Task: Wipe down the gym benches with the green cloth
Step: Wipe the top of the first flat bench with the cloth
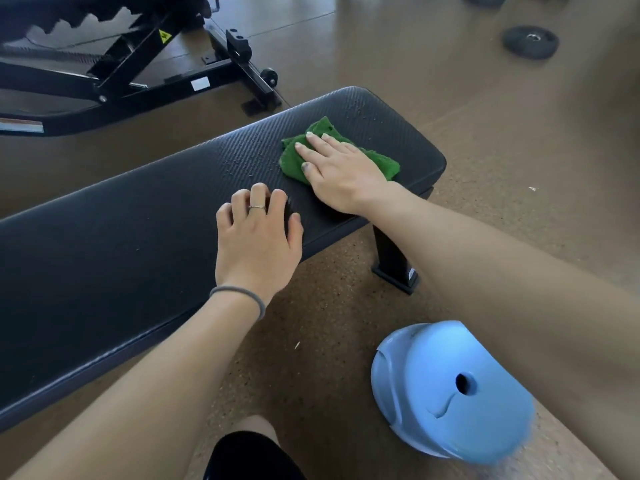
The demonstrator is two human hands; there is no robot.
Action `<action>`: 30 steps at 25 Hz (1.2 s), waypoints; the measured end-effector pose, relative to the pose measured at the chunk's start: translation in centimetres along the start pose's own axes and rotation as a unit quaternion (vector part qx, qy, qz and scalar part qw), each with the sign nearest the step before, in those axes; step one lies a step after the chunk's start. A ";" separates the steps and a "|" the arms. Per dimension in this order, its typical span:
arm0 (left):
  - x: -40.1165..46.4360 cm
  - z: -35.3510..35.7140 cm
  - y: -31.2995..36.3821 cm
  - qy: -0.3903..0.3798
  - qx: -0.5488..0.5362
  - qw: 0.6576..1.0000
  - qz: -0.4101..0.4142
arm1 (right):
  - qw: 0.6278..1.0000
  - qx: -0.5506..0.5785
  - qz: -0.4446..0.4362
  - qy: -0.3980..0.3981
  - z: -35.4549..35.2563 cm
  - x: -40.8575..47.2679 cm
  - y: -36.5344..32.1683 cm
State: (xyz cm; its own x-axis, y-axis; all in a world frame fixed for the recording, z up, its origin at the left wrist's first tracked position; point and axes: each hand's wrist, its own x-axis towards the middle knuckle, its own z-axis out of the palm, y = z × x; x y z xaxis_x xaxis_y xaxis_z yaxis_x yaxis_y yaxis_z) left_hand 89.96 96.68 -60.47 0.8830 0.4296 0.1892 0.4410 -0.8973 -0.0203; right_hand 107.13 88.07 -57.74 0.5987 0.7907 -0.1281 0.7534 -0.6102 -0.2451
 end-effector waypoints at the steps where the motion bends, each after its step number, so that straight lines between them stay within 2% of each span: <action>1: -0.1 0.0 0.0 -0.003 -0.002 1.000 0.002 | 1.000 -0.005 0.002 -0.002 0.1 -1.0 -0.5; 6: -0.2 0.2 0.0 0.002 -0.006 1.000 0.003 | 0.998 -0.043 -0.043 0.013 1.8 -6.4 -1.8; 11: -0.1 0.3 -0.1 0.007 -0.004 1.000 -0.007 | 0.998 -0.027 -0.049 -0.004 0.4 -1.2 -0.2; 16: 0.2 0.4 -0.1 0.010 -0.015 1.000 -0.018 | 0.999 -0.025 -0.017 -0.010 -0.2 1.9 -0.1; 19: -0.2 0.4 0.2 0.018 -0.011 1.000 -0.020 | 0.997 -0.054 -0.056 0.011 1.2 -2.7 -1.7; 22: -0.2 0.2 0.3 0.024 -0.014 0.999 -0.029 | 0.992 -0.048 -0.117 -0.011 1.2 -4.7 -1.3; 25: 0.1 0.3 0.1 0.027 -0.015 0.999 -0.037 | 0.989 -0.032 -0.142 -0.033 -0.3 0.2 0.3; 28: 0.0 0.4 0.2 0.035 -0.024 0.998 -0.051 | 0.991 -0.034 -0.127 -0.041 -1.2 5.3 1.1; 30: 0.0 0.4 0.5 0.037 -0.025 0.998 -0.054 | 0.992 -0.039 -0.118 -0.031 -0.7 5.0 0.7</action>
State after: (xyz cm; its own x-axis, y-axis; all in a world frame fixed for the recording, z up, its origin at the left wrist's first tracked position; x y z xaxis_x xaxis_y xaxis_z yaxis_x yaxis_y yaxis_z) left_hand 90.24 96.30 -60.90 0.8152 0.5178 0.2593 0.5234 -0.8504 0.0526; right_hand 110.85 91.55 -57.85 0.3861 0.9123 -0.1362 0.8911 -0.4071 -0.2008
